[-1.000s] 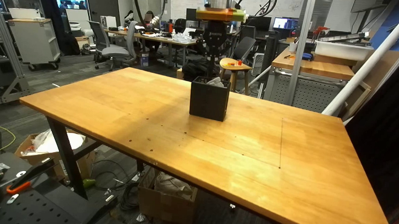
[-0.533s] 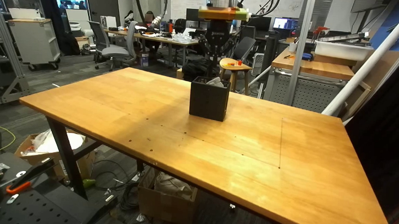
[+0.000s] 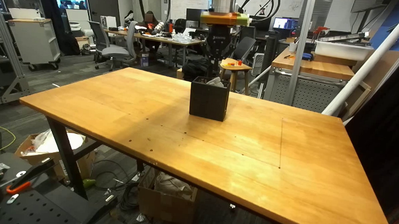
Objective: Put the white towel in the black box
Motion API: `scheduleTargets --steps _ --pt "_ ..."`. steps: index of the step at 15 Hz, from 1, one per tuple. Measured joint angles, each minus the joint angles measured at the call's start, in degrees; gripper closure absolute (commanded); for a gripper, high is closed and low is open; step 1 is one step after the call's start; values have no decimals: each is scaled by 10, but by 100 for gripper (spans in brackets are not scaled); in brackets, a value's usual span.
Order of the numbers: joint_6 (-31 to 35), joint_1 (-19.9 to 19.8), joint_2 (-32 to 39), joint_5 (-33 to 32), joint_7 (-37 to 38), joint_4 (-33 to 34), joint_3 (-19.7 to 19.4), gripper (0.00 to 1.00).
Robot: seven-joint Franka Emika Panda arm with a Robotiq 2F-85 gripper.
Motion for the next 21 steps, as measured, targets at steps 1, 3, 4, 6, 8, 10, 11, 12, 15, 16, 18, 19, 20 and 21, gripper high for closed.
scheduleTargets --steps 1,3,4,6,8,10,11,12,15,16,18,19,20,21 --pt "0 0 5 0 0 3 0 100" --pt "0 -1 16 0 0 8 0 100" --pt "0 -1 20 1 0 9 0 100" --pt "0 -3 28 1 0 10 0 100" --pt "0 -5 34 2 0 12 0 100" --pt "0 -6 41 3 0 16 0 100" --pt "0 -7 45 4 0 19 0 100" --pt "0 -7 49 6 0 22 0 100" --pt "0 -9 66 10 0 35 2 100" --pt "0 -9 72 12 0 38 2 100" --pt "0 -11 83 17 0 42 3 100" --pt "0 -13 87 22 0 44 4 100" --pt "1 -15 91 26 0 46 4 100" --pt "1 -17 92 31 0 47 4 100"
